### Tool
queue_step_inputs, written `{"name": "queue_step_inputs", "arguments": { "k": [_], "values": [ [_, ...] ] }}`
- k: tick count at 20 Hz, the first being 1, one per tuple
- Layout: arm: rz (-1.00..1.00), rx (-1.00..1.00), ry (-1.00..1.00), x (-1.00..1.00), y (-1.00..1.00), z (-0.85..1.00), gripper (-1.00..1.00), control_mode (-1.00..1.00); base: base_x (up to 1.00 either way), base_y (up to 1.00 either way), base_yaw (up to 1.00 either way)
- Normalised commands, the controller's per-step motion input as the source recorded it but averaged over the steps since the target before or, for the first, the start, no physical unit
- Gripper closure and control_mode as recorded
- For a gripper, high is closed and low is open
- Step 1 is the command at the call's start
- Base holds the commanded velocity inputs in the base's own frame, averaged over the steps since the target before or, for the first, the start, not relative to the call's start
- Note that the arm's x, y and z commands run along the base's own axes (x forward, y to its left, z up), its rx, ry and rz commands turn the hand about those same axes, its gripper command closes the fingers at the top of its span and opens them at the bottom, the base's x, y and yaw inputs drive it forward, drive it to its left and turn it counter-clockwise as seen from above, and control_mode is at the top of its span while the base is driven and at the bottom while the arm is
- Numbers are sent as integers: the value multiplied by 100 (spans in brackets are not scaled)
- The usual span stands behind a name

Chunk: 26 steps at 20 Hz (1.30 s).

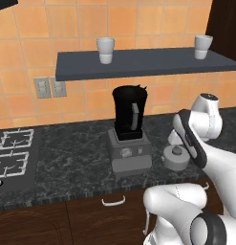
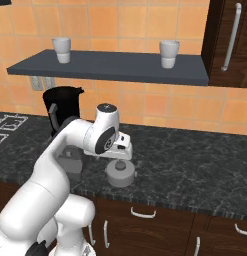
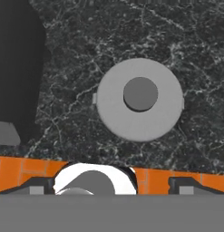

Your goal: Close the lid blender by securely placing the lid on top.

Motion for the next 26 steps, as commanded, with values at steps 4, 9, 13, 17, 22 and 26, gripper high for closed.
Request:
{"name": "queue_step_inputs", "arguments": {
  "k": [4, 9, 13, 17, 22, 26],
  "values": [
    [0, 0, 0, 7, -19, -30, -100, -100, 0, 0, 0],
    [0, 0, 0, 15, -12, -26, -100, -100, 0, 0, 0],
    [0, 0, 0, 19, -4, -25, -100, -100, 0, 0, 0],
    [0, 0, 0, 20, 0, -21, -100, -100, 0, 0, 0],
    [0, 0, 0, 20, 0, -16, -100, -100, 0, 0, 0],
    [0, 0, 0, 19, 0, -12, -100, -100, 0, 0, 0]
  ]
}}
